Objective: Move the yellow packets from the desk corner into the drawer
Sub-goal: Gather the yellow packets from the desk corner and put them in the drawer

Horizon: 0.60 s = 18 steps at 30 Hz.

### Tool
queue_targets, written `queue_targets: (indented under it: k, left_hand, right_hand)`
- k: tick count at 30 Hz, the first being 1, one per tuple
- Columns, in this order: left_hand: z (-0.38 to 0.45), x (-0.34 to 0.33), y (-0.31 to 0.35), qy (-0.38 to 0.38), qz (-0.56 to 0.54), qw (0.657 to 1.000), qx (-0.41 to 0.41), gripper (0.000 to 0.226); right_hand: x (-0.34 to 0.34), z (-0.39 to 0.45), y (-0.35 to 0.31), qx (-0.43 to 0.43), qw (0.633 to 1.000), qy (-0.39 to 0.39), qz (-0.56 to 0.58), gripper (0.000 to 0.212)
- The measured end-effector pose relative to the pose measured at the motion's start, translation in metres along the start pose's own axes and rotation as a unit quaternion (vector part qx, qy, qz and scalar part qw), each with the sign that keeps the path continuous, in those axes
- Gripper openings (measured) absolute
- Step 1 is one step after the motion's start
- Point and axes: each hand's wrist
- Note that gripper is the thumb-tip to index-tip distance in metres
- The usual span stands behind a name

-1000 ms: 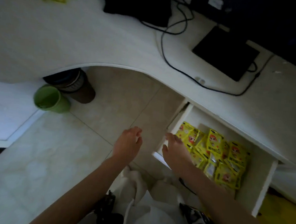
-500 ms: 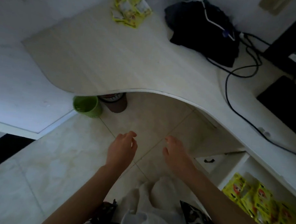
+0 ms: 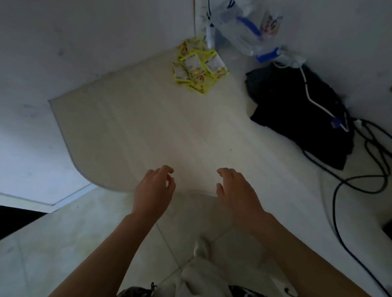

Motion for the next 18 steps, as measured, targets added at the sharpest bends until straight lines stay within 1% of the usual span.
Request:
queue_targets:
  k: [6, 11, 18]
  left_hand:
    - [0.075, 0.008, -0.013, 0.012, 0.013, 1.000, 0.022, 0.024]
    - [0.135, 0.018, -0.027, 0.007, 0.021, 1.000, 0.016, 0.024]
    - [0.223, 0.032, -0.059, -0.036, 0.035, 0.999, -0.008, 0.025]
  right_hand:
    - [0.030, 0.083, -0.023, 0.031, 1.000, -0.004, -0.006, 0.041]
    - [0.044, 0.142, -0.039, 0.039, 0.999, 0.002, -0.012, 0.040]
    - [0.053, 0.212, -0.064, 0.012, 1.000, 0.007, -0.015, 0.040]
Point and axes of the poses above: each hand's wrist, its own z-axis towards the middle knuckle, its own x-axis out of the back of the hand, y = z × x, and after that the axes turned 11 degrees about -x, right-handed
